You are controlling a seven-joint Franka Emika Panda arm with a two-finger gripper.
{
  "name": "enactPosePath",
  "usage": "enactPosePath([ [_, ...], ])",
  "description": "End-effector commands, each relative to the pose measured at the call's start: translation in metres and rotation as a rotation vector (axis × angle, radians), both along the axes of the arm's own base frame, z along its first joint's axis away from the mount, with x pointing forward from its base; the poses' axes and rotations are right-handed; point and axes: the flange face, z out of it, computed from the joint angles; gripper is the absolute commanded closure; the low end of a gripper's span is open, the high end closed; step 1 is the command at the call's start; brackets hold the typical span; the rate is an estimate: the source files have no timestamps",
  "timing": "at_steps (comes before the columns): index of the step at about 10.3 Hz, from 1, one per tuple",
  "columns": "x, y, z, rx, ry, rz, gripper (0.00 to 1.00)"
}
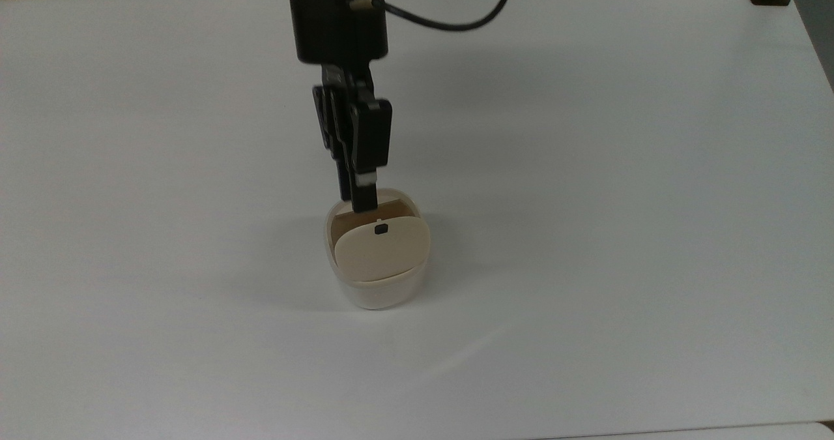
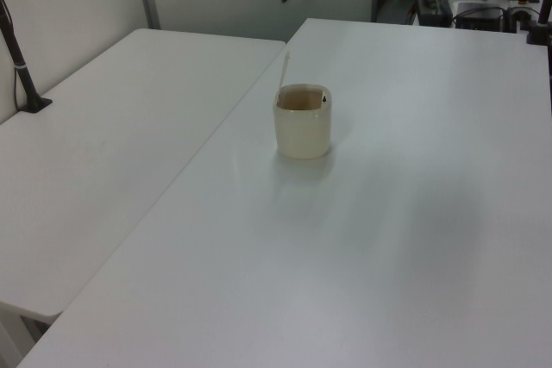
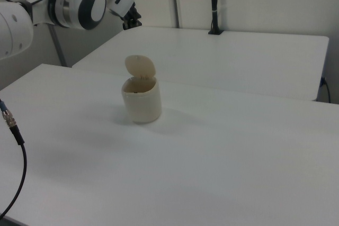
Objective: Close the trash bin
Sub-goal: 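Lower the gripper down to the raised lid of the cream bin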
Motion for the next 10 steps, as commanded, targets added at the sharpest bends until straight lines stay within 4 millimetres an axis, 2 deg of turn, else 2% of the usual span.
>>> enactPosePath([
  [1, 0.007, 0.032, -0.020, -0.024, 0.015, 0.031, 1.00],
  [2, 0.005, 0.042, -0.038, -0.039, 0.073, 0.045, 1.00],
  [3, 0.005, 0.042, -0.043, -0.034, 0.094, 0.042, 1.00],
  [6, 0.002, 0.033, -0.075, -0.052, 0.177, 0.034, 1.00],
  [8, -0.003, 0.025, -0.088, -0.069, 0.260, 0.024, 1.00],
  [10, -0.008, 0.016, -0.087, -0.080, 0.316, 0.018, 1.00],
])
